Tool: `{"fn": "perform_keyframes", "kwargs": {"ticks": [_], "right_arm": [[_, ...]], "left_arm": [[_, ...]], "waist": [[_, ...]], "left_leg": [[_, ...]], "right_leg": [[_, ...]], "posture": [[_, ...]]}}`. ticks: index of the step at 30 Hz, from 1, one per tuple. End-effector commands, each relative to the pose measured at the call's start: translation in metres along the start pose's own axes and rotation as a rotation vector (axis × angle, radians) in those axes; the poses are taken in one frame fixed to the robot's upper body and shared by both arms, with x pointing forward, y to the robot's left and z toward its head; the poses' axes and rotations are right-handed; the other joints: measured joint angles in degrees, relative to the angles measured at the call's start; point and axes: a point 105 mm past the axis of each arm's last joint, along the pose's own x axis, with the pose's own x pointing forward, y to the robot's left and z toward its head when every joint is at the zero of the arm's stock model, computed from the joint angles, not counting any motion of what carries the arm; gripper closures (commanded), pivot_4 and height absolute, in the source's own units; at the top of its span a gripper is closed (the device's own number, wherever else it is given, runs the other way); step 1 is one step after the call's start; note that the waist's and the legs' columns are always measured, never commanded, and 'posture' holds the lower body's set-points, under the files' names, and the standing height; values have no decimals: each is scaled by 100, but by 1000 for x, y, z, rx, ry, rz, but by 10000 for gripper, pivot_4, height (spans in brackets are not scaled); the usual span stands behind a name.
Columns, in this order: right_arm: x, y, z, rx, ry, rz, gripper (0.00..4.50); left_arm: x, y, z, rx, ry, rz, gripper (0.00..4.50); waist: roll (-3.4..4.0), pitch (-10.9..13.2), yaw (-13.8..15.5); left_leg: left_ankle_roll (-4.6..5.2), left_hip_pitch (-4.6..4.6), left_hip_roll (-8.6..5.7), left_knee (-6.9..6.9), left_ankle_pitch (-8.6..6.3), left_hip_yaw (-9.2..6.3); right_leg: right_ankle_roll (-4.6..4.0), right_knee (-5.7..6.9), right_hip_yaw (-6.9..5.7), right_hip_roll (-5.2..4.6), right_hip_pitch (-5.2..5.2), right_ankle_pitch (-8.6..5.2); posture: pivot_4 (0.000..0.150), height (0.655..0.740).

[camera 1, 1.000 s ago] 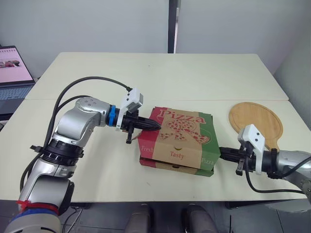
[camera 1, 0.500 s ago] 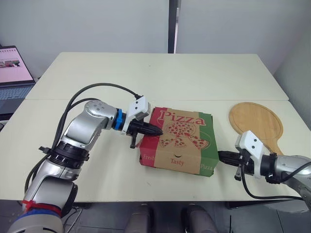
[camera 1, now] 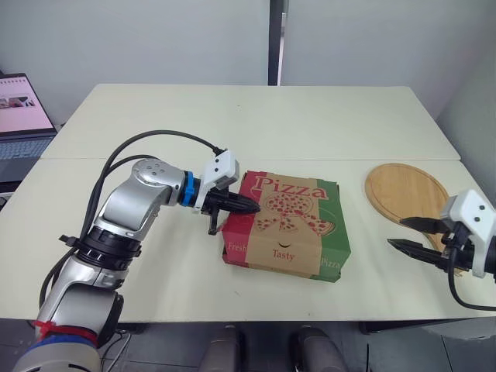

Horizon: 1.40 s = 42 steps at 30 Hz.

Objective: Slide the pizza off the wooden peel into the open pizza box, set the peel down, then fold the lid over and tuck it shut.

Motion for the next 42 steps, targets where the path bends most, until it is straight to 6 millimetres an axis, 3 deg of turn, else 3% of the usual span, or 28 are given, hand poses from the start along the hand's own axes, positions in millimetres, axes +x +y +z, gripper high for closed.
{"fn": "perform_keyframes", "kwargs": {"ticks": [1,3,8,22,35,42], "right_arm": [[6,21,23,-84,-44,84,5011],[13,29,29,-122,-55,112,321],[30,50,32,-217,-59,190,321],[59,48,23,-312,-55,159,321],[65,48,20,-316,-62,99,321],[48,41,14,-198,-45,66,321]], "left_arm": [[-4,0,12,44,-36,13,45000],[-3,0,13,47,-37,9,45000],[-2,-1,15,56,-39,-3,45000],[17,-20,21,162,-12,-136,45000],[28,-30,5,206,42,-191,45000],[27,-28,2,217,55,-171,45000]], "waist": [[0,0,-1],[0,0,3],[0,0,3],[0,0,2],[0,-1,0],[0,-1,6]], "left_leg": [[0,0,0,0,0,0],[0,-1,0,1,0,0],[0,-2,-1,1,0,-2],[-1,-2,-2,3,0,-2],[0,-1,-1,3,0,-2],[0,-1,-2,5,0,-2]], "right_leg": [[0,0,0,0,0,0],[0,0,-1,0,0,0],[0,-2,-2,-1,0,0],[0,-1,-3,0,0,0],[0,1,-1,0,0,0],[0,1,-2,0,1,0]], "posture": [[1500,7400],[1500,7400],[1500,7400],[1500,7400],[1500,7400],[1500,7400]]}}
